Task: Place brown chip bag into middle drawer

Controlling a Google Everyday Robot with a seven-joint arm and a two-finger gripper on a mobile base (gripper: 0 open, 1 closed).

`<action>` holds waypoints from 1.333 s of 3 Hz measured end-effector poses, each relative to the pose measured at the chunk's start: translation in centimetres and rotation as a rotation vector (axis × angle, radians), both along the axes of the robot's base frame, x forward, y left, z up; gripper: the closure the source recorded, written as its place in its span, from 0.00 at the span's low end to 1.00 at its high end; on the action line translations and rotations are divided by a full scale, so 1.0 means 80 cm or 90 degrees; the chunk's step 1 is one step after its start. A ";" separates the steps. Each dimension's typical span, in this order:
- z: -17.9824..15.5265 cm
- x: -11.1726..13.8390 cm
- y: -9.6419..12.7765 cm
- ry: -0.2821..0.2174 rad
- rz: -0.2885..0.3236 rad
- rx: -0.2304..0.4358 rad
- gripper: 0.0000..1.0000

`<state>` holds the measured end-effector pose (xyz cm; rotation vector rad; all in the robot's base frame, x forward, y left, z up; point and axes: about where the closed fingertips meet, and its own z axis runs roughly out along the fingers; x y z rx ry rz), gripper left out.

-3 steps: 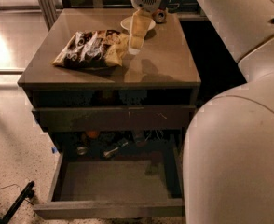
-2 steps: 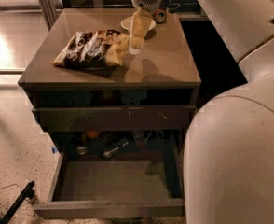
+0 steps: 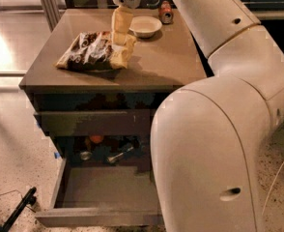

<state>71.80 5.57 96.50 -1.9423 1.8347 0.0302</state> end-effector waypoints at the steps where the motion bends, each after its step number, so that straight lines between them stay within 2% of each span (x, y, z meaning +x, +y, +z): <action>1: 0.000 0.000 0.000 0.000 0.000 0.000 0.00; 2: -0.010 0.011 0.006 0.007 -0.004 0.021 0.00; 3: -0.051 0.049 0.045 0.032 0.010 0.049 0.00; 4: -0.051 0.049 0.045 0.032 0.010 0.049 0.00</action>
Offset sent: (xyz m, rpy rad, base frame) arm 0.0184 0.0023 -0.0104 0.0633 0.0442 -0.0138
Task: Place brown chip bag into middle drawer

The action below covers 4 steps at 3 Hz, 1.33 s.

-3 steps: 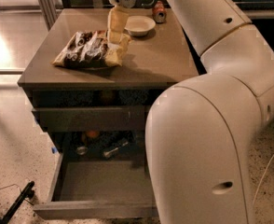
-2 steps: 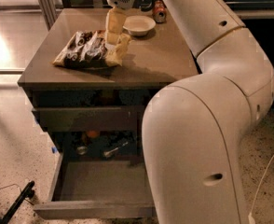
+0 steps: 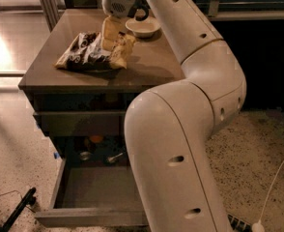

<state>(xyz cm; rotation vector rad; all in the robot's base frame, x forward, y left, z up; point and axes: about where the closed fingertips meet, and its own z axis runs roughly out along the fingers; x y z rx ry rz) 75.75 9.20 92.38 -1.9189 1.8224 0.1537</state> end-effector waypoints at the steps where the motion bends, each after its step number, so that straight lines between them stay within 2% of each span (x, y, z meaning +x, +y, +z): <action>1: -0.020 0.003 0.011 0.015 0.006 0.003 0.00; 2: -0.042 -0.002 0.021 0.038 0.020 -0.005 0.00; 4: -0.066 -0.012 0.029 0.065 0.037 -0.019 0.00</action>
Offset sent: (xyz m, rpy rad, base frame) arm -0.0091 0.0105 -0.0375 -0.0259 0.1001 0.0417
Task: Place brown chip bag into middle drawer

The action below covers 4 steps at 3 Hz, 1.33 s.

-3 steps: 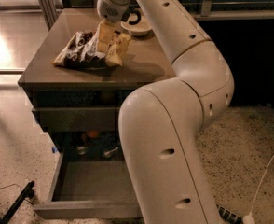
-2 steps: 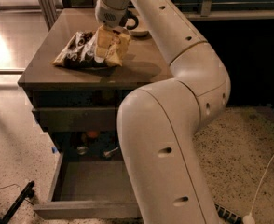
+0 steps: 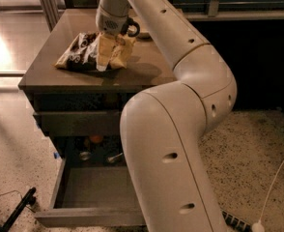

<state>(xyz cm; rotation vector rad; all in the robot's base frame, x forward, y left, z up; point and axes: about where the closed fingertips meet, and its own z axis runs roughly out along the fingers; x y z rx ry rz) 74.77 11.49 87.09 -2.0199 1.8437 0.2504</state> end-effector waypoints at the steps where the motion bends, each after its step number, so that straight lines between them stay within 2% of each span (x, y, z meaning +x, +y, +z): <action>1: -0.032 -0.015 -0.004 0.032 0.000 -0.002 0.00; 2: -0.032 -0.015 -0.004 0.032 0.000 -0.002 0.03; 4: -0.032 -0.015 -0.004 0.032 0.000 -0.002 0.50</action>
Offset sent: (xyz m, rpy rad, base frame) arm -0.0327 -0.0170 -0.0315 -0.0176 0.0855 0.0001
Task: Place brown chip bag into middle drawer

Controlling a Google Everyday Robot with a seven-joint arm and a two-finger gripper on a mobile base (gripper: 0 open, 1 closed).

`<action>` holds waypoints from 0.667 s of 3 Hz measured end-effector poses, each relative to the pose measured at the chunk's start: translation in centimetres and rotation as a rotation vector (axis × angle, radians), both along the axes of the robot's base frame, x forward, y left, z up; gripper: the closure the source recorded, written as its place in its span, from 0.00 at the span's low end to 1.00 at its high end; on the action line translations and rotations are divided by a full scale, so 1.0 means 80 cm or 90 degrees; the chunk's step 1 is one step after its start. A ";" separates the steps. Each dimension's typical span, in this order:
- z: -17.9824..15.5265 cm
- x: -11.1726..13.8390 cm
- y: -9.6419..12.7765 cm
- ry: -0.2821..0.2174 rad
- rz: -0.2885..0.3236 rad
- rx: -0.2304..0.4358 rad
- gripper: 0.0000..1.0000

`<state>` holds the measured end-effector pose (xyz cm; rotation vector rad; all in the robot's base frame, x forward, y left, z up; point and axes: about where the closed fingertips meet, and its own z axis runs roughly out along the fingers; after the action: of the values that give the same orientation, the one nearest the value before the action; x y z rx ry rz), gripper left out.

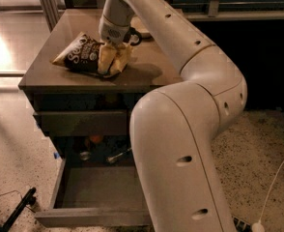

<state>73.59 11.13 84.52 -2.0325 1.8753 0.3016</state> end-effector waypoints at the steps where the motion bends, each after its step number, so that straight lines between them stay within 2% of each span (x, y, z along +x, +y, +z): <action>1: 0.000 0.000 0.000 0.000 0.000 0.000 0.80; 2: 0.000 0.000 0.000 0.000 0.000 0.000 1.00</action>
Offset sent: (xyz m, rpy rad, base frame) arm 0.0000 0.0000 0.0000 0.0000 0.0000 0.0000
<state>73.59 11.14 84.51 -2.0324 1.8752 0.3017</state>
